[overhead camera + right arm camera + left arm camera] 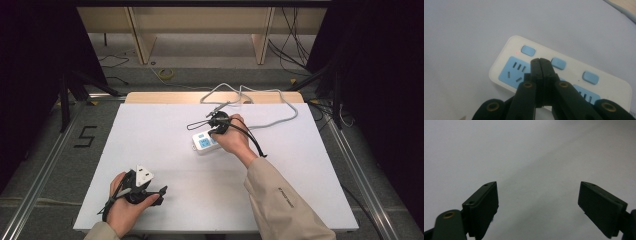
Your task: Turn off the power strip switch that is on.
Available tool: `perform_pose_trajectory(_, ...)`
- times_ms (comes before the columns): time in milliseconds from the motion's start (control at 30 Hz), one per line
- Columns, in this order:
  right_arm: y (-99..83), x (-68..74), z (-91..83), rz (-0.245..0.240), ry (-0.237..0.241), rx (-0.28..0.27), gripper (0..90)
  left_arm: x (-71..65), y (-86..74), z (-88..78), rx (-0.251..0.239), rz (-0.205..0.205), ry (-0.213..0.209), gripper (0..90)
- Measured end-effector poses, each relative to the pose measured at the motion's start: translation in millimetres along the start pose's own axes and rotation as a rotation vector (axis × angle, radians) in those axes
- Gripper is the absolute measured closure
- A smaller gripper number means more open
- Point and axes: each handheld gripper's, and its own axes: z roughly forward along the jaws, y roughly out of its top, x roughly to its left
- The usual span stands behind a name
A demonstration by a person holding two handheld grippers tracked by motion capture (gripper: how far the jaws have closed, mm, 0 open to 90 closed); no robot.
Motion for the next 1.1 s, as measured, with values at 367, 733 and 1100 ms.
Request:
perform_pose_trajectory(367, 1.5, -0.7, 6.4, 0.007, 0.003, 0.004, 90.0, -0.1, 0.1, 0.2, -0.001, 0.000, 0.000, 16.4)
perform_pose_trajectory(733, 6.1, 1.1, 13.9, 0.019, 0.011, 0.010, 90.0, 0.0, 0.1, 0.6, 0.000, 0.001, -0.003, 16.4)
perform_pose_trajectory(1100, 12.5, 5.0, 20.6, 0.018, 0.019, 0.006, 90.0, 0.1, 0.4, 0.5, 0.002, 0.005, -0.004, 16.4)
